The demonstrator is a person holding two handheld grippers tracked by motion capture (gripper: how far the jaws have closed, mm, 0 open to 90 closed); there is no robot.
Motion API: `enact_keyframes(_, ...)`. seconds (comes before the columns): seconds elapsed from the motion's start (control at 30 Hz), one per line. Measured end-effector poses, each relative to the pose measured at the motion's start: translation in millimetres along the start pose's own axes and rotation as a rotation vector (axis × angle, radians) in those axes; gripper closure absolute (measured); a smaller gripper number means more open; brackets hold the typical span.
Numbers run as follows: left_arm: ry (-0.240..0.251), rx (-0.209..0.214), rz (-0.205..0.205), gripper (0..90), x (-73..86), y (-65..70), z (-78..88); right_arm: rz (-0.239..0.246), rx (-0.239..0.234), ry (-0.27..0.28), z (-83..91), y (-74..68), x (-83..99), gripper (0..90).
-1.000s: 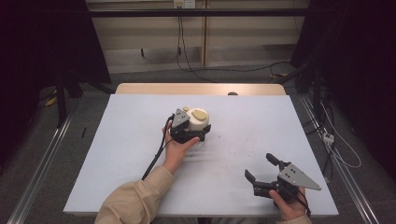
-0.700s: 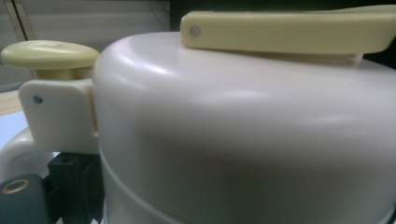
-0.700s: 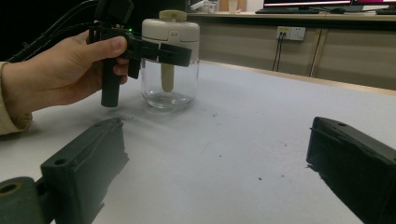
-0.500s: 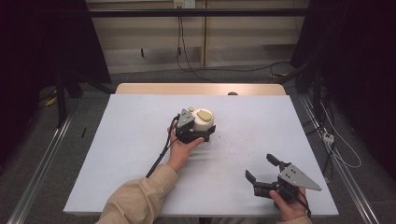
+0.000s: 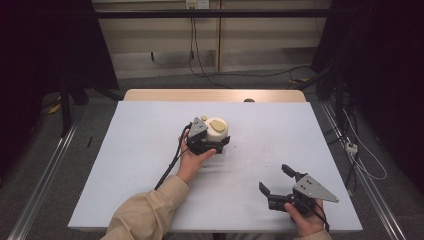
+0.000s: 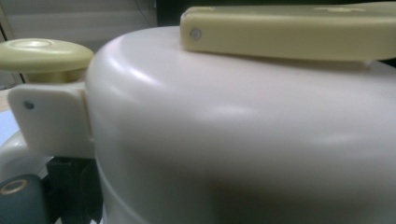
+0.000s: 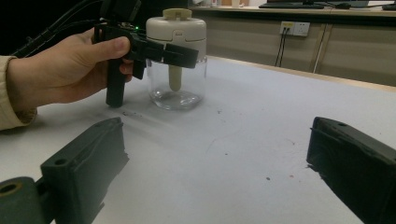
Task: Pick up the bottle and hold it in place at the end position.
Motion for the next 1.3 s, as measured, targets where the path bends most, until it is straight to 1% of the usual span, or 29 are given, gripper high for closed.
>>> enact_keyframes(0.17,-0.002,0.008,-0.007,5.7,2.0,-1.3,1.8,0.001,-0.002,0.000,-1.1,-1.2,-0.5,4.1)
enact_keyframes(0.63,-0.006,0.005,0.000,5.4,2.5,-0.2,2.9,0.007,-0.013,-0.008,-4.3,-0.9,0.2,4.1)
enact_keyframes(0.8,-0.016,0.004,-0.012,5.4,2.3,-0.3,4.2,0.009,-0.010,-0.010,-2.6,-1.2,0.6,4.1)
enact_keyframes(1.07,-0.021,0.009,-0.016,5.2,2.5,-0.4,6.0,0.005,-0.007,-0.016,-2.6,0.0,1.0,4.0)
enact_keyframes(1.2,-0.014,0.009,-0.006,5.2,3.0,0.1,4.9,-0.004,-0.002,-0.022,-3.8,0.6,0.5,3.7)
enact_keyframes(1.3,-0.017,0.010,-0.012,5.2,2.9,-0.4,5.1,-0.017,-0.007,-0.024,-5.5,1.1,-0.8,3.6)
Point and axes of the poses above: each handheld gripper's, and its own axes: z roughly backward along the jaws, x roughly out of its underside, y roughly to its right, the point moved 2 cm from there along -z, roughly forward along the jaws, and after that the axes turned 7 degrees about -y, right-handed, at the moved point
